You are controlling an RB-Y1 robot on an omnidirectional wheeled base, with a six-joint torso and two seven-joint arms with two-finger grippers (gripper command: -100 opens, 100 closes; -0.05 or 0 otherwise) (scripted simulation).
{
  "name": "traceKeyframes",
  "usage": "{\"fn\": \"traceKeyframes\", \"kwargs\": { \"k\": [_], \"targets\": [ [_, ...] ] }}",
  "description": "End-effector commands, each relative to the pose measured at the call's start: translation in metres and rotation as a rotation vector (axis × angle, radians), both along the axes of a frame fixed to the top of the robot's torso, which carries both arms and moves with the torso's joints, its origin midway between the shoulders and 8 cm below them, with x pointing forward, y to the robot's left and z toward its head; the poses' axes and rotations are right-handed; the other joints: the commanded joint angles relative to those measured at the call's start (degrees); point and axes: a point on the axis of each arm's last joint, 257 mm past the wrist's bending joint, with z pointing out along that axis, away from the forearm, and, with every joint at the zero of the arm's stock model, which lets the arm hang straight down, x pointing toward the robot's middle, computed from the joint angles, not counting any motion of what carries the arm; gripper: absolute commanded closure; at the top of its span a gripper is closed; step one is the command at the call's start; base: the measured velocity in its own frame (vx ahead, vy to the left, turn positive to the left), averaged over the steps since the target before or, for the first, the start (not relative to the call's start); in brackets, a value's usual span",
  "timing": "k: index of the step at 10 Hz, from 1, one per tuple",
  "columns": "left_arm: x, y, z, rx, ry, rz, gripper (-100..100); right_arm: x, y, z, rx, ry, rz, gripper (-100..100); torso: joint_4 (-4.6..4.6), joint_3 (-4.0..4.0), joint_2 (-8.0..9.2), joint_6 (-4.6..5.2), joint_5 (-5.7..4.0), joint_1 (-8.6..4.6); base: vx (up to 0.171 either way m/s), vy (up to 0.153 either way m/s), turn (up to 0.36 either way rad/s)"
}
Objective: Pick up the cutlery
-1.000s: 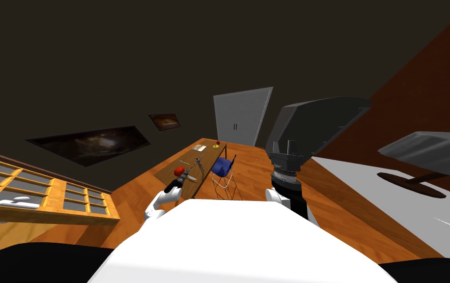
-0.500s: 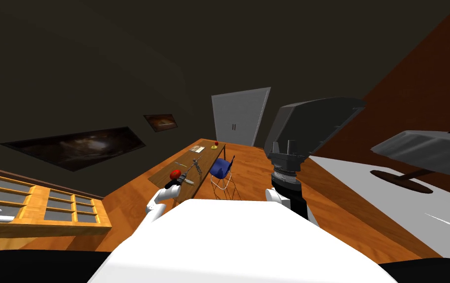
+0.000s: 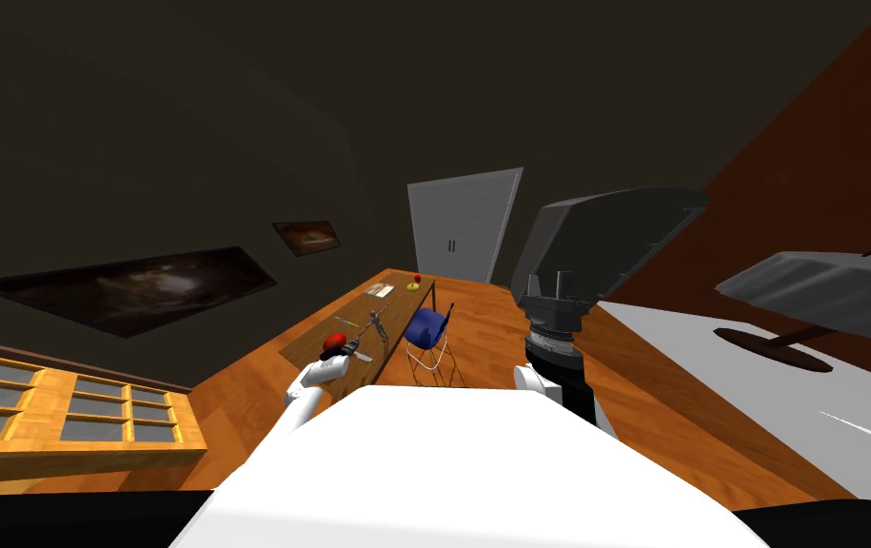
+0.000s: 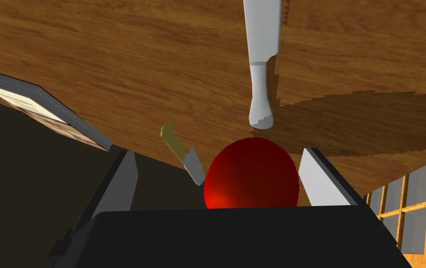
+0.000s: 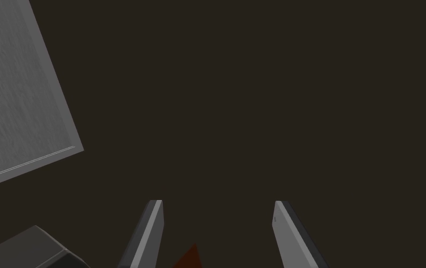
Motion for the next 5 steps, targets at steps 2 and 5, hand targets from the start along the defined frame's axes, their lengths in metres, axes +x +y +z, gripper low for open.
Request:
{"fn": "traceKeyframes", "kwargs": {
  "k": [2, 5],
  "targets": [
    [-0.011, 0.005, -0.013, -0.011, 0.048, 0.018, -100, 0.000, 0.000, 0.000, 0.000, 0.000, 0.000, 0, -0.01, -0.01, -0.01, -0.02, 0.01, 0.00, 0.031, 0.001, -0.014],
    [-0.010, 0.017, -0.018, -0.029, 0.121, 0.040, -100, 0.000, 0.000, 0.000, 0.000, 0.000, 0.000, 0, -0.01, -0.01, 0.00, -0.02, 0.01, 0.00, 0.043, 0.000, -0.021]
  ]
}}
